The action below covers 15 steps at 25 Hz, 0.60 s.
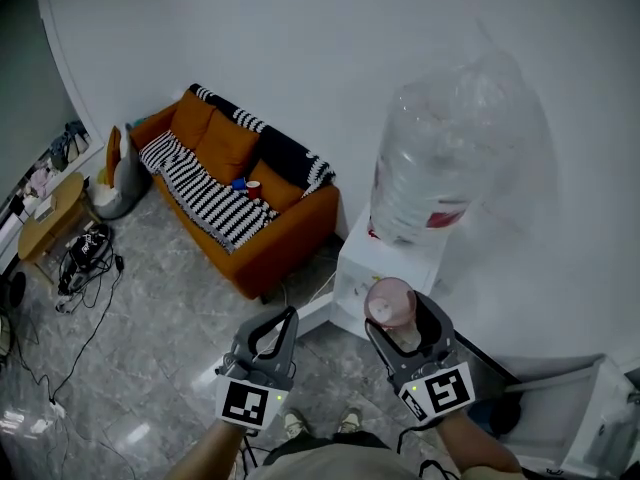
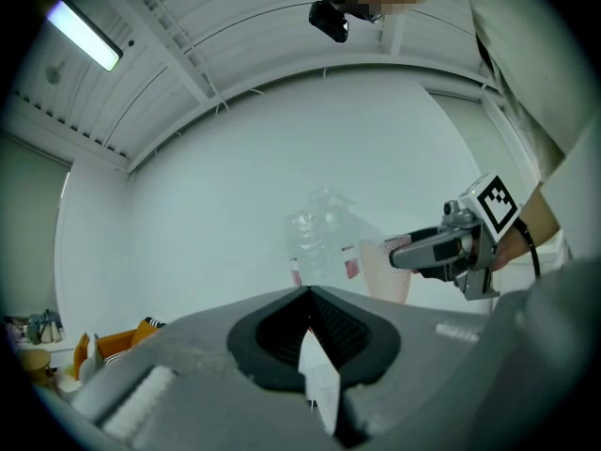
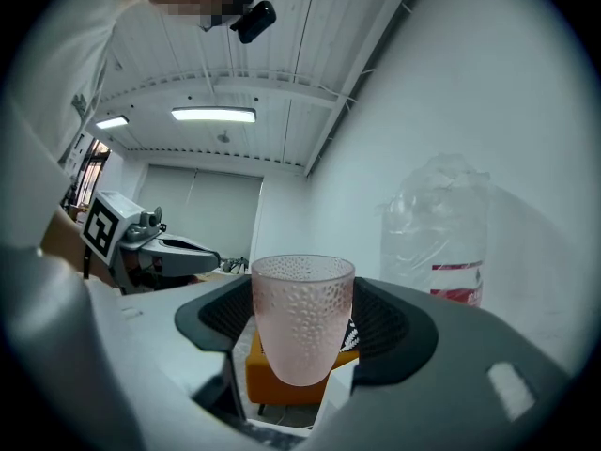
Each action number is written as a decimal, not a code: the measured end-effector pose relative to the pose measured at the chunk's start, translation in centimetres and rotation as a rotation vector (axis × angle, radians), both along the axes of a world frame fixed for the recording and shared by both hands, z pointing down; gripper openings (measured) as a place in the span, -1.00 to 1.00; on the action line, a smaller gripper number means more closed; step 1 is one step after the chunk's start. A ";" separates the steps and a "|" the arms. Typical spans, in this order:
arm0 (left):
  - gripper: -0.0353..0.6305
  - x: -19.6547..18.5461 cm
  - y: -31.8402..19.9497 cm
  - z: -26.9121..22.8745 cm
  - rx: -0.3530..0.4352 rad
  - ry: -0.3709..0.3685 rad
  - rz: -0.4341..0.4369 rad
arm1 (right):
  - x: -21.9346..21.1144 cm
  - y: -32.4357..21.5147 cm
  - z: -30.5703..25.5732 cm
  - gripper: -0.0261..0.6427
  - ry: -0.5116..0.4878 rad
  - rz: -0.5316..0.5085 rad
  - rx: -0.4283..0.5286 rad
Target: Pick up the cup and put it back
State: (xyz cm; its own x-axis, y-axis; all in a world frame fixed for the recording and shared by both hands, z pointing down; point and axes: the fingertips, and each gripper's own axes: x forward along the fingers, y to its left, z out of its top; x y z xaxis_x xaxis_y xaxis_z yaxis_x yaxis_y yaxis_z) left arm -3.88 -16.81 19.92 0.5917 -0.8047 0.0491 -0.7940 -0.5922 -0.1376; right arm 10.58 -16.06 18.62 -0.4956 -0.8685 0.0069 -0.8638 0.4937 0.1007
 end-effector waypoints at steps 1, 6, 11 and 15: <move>-0.89 0.1 -0.5 -0.1 0.001 0.003 0.002 | 0.1 -0.7 0.2 0.08 0.004 0.005 -0.001; -0.89 0.7 -3.3 -0.3 0.006 0.018 0.013 | 0.1 -4.8 1.4 0.08 -0.004 0.029 -0.001; -0.89 0.8 -6.9 -0.3 0.012 0.022 0.005 | -0.1 -9.1 2.8 0.09 -0.009 0.053 -0.016; -0.89 0.7 -9.6 -0.4 0.016 0.047 0.008 | -0.1 -12.8 4.6 0.09 -0.017 0.090 -0.032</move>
State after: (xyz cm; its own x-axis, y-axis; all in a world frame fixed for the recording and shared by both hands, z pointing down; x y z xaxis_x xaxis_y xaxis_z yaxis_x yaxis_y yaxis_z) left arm -3.22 -26.36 19.52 0.5993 -0.8005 0.0085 -0.7951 -0.5964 -0.1097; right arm 10.50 -28.83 23.26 -0.4154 -0.9092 0.0277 -0.9064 0.4163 0.0714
